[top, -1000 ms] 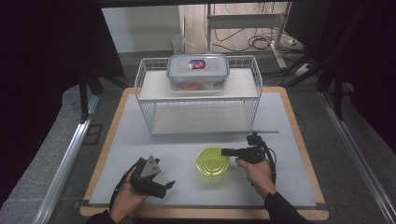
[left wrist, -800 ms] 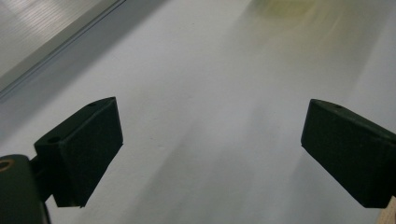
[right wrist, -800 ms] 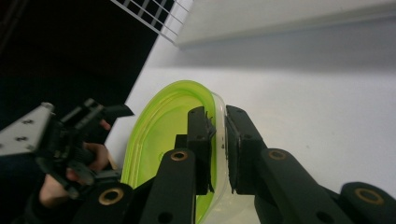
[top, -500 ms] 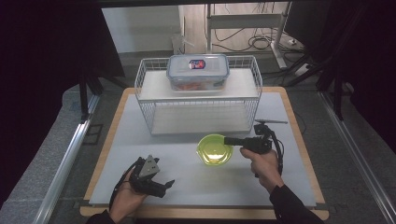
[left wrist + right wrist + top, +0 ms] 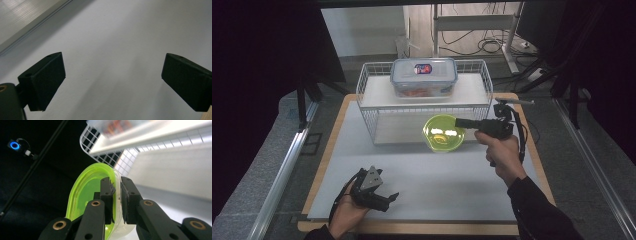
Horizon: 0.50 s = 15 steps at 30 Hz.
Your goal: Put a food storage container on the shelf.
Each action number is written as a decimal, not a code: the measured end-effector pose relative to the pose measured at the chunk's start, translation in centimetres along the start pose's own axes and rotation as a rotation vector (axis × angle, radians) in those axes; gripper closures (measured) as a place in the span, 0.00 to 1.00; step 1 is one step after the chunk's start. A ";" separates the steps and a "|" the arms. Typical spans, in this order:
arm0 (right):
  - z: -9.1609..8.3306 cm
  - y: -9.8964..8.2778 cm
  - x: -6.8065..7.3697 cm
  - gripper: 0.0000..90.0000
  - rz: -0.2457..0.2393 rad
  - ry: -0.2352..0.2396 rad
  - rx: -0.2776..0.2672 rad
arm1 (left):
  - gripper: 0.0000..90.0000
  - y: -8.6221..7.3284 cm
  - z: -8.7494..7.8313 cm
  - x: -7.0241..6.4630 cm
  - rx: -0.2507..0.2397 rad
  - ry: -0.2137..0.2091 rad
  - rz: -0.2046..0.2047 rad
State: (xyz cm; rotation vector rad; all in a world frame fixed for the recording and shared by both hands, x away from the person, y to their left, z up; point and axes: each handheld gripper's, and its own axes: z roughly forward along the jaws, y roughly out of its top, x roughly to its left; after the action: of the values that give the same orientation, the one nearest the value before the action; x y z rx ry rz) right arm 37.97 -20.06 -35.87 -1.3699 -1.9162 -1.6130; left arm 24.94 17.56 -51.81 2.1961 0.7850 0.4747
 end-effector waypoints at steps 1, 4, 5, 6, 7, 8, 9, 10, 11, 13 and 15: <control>-0.1 0.5 0.3 0.90 0.002 0.003 -0.006 | 0.06 0.0 0.0 0.0 0.000 -0.001 -0.001; -0.3 1.9 1.2 0.90 0.002 0.012 -0.028 | 0.06 0.0 0.0 0.0 -0.001 -0.002 0.000; -0.4 2.4 1.5 0.90 0.000 0.015 -0.036 | 0.06 0.0 0.0 0.0 0.001 -0.003 0.000; -0.5 2.9 1.8 0.90 -0.004 0.014 -0.043 | 0.06 0.0 0.0 0.0 -0.003 -0.004 -0.004; -0.6 3.4 2.2 0.90 -0.005 0.016 -0.050 | 0.06 0.0 0.0 0.0 -0.002 -0.004 -0.004; -0.6 3.9 2.5 0.90 -0.008 0.018 -0.058 | 0.06 0.0 0.0 0.0 -0.003 -0.005 -0.005; -0.6 4.4 2.8 0.90 -0.009 0.020 -0.065 | 0.06 0.0 0.0 0.0 -0.003 -0.006 -0.004; -0.6 5.0 3.2 0.90 -0.011 0.017 -0.072 | 0.06 0.0 0.0 0.0 -0.002 -0.007 -0.003; -0.6 5.4 3.4 0.90 -0.011 0.013 -0.074 | 0.06 0.0 0.0 0.0 -0.004 -0.006 -0.003; -0.5 6.4 3.9 0.90 -0.013 0.006 -0.088 | 0.06 0.0 0.0 0.0 -0.005 -0.008 -0.007; -0.3 7.5 4.3 0.90 -0.008 0.000 -0.104 | 0.06 0.0 0.0 0.0 -0.005 -0.009 -0.006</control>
State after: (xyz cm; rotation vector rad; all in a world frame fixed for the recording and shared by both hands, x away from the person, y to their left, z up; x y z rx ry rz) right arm 41.57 -18.90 -28.10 -1.4037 -1.8631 -1.7390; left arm 24.92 17.56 -51.79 2.1889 0.7850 0.4634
